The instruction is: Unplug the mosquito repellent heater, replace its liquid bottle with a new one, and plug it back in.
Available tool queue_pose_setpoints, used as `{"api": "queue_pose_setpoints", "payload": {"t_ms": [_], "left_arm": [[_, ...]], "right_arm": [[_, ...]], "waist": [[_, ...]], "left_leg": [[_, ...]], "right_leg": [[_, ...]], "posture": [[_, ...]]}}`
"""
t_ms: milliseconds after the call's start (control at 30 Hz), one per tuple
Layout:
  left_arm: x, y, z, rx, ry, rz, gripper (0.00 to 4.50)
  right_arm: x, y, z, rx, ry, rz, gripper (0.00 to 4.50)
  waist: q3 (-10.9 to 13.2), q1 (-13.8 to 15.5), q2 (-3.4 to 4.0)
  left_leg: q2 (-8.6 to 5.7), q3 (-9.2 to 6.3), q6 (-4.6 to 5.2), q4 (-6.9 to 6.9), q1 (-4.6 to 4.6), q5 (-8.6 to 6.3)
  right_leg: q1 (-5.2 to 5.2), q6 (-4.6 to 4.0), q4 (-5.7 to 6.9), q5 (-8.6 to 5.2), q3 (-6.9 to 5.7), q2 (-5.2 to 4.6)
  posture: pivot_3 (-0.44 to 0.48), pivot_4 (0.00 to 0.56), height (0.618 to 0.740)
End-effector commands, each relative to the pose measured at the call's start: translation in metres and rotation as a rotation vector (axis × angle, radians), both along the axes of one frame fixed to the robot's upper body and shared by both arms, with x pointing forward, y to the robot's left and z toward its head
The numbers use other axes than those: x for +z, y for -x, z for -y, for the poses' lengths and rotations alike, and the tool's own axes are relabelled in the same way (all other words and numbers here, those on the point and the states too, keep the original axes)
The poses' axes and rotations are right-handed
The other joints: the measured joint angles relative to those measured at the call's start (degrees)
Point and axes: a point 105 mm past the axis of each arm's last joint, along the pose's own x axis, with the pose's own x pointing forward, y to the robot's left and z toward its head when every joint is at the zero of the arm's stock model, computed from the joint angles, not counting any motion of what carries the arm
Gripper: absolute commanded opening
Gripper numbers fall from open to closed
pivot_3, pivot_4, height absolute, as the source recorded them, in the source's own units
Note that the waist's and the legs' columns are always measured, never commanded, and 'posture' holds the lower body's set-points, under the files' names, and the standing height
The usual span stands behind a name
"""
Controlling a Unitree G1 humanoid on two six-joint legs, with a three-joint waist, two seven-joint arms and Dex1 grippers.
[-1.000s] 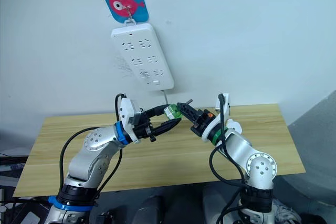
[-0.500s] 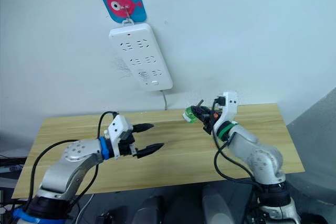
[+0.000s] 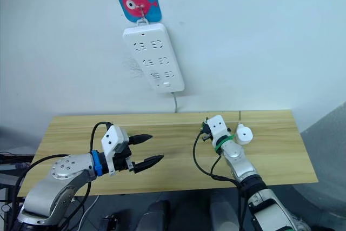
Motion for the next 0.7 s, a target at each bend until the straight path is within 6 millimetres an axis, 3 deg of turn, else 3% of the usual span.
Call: {"api": "queue_pose_setpoints", "payload": {"t_ms": [33,67,100,367,467,700], "left_arm": [[0.015,0.001,0.003,-0.002,0.039,0.065,4.5],[0.015,0.002,0.003,-0.002,0.042,0.07,4.5],[0.016,0.002,0.004,-0.005,0.045,0.075,4.5],[0.004,-0.004,-0.007,0.1,0.063,0.095,4.5],[-0.004,-0.003,-0.017,0.185,0.068,0.096,4.5],[-0.041,0.013,-0.075,0.566,0.019,0.124,4.5]], "right_arm": [[0.001,-0.002,0.005,-0.009,-0.011,0.03,0.82],[0.001,-0.001,0.007,-0.014,-0.023,0.03,0.82],[0.001,-0.001,0.007,-0.015,-0.035,0.03,1.56],[0.025,0.011,0.012,0.023,-0.114,0.086,4.43],[0.039,0.026,0.008,0.091,-0.12,0.097,4.47],[0.087,0.077,-0.026,0.507,0.031,0.076,4.47]], "waist": [[0.0,0.22,0.0],[0.0,0.31,0.0],[0.0,0.41,0.0],[0.01,0.7,0.02],[0.02,0.75,0.03],[0.08,0.72,0.06]], "left_leg": [[-0.01,-0.01,0.0,0.0,0.01,0.0],[-0.01,-0.01,0.0,0.0,0.01,0.0],[-0.01,-0.01,0.0,0.0,0.02,0.0],[0.01,-0.01,0.0,-0.01,0.03,0.0],[0.01,-0.03,0.0,-0.02,0.02,0.0],[0.01,-0.03,0.01,0.0,0.08,0.0]], "right_leg": [[0.02,0.0,-0.01,0.0,0.0,-0.01],[0.02,0.0,-0.01,0.0,-0.01,-0.01],[0.03,0.0,0.0,0.0,-0.01,-0.01],[0.03,-0.01,0.01,0.0,0.0,-0.01],[0.03,-0.01,0.0,0.0,0.0,-0.01],[0.06,0.0,-0.02,0.0,0.04,-0.02]], "posture": [[0.014,0.23,0.725],[0.013,0.231,0.725],[0.012,0.231,0.725],[-0.008,0.237,0.725],[-0.013,0.243,0.725],[-0.033,0.261,0.725]]}}
